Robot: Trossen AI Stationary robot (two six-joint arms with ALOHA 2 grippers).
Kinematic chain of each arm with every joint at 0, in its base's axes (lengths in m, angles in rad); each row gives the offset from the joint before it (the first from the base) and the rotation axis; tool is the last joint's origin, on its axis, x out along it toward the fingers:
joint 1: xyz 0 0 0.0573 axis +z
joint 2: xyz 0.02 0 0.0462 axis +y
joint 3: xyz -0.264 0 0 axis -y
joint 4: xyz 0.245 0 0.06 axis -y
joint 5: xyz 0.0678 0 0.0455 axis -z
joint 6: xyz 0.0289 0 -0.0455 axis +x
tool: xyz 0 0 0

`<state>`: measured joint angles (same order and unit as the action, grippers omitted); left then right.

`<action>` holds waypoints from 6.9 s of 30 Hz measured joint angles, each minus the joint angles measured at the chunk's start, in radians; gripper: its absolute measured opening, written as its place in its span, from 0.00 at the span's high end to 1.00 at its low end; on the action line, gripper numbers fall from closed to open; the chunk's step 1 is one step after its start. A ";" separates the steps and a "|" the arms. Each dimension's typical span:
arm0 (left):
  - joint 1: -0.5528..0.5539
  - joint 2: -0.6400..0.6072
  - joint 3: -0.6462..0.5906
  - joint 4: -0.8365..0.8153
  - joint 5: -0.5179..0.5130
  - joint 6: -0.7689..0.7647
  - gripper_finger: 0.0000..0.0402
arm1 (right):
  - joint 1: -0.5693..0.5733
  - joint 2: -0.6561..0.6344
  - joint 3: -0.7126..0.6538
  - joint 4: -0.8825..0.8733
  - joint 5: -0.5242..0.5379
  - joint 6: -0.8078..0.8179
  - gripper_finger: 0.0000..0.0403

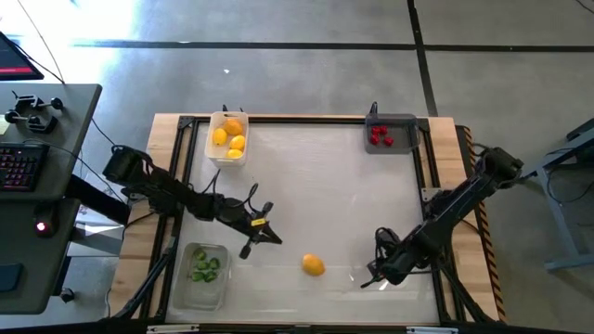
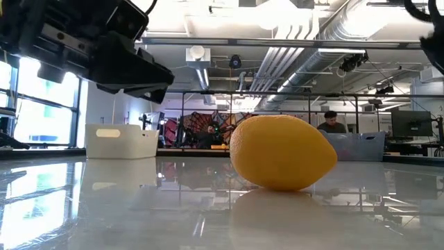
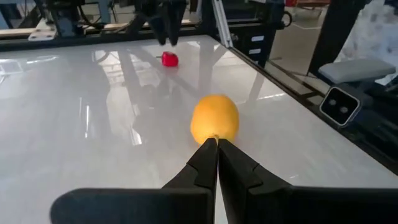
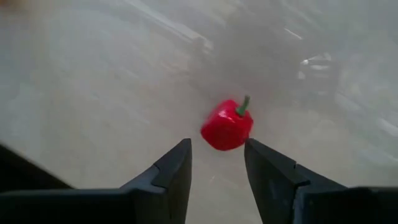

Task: Sort produce into baskets
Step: Put the red bell pepper into the black bin, then put the lemon into the white bin

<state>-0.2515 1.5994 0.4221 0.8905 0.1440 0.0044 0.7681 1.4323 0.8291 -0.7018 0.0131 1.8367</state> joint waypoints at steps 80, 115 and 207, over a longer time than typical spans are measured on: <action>0.068 0.000 0.001 -0.003 -0.008 0.077 1.00 | -0.269 0.125 -0.010 -0.326 0.217 -0.242 0.80; 0.069 0.000 0.001 -0.017 -0.012 0.131 1.00 | -0.480 0.124 0.057 -0.213 0.144 -1.607 0.57; 0.069 -0.001 0.001 -0.025 -0.025 0.148 1.00 | -1.749 0.018 -0.072 0.413 0.372 -1.792 0.67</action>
<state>-0.1822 1.5986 0.4230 0.8654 0.1192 0.1524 -0.9813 1.4502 0.7574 -0.2889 0.3848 0.0446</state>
